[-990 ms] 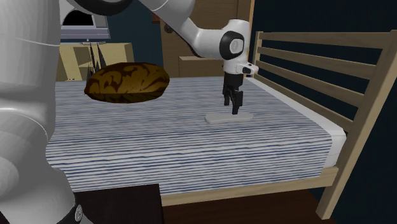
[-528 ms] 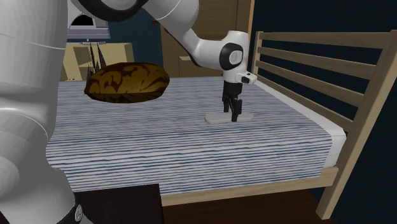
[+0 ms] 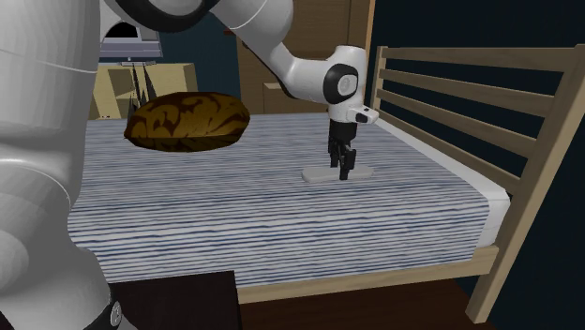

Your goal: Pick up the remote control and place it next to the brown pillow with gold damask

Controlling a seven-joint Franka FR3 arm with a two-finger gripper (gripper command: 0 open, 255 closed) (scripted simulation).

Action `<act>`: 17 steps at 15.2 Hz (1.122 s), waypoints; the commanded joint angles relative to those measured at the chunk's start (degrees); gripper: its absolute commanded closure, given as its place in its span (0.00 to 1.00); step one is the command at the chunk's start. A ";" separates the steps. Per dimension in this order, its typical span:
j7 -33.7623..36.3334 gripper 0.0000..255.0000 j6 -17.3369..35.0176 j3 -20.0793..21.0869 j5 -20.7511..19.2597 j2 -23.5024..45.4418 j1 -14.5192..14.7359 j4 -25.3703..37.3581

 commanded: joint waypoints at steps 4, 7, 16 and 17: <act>-0.01 1.00 0.00 -0.01 0.00 0.01 -0.01 0.00; -0.01 1.00 -0.01 -0.01 0.00 0.01 -0.01 0.01; -0.57 1.00 -5.11 0.46 1.00 -2.72 -0.29 2.49; -0.63 1.00 -5.77 0.50 1.11 -3.01 -0.32 2.87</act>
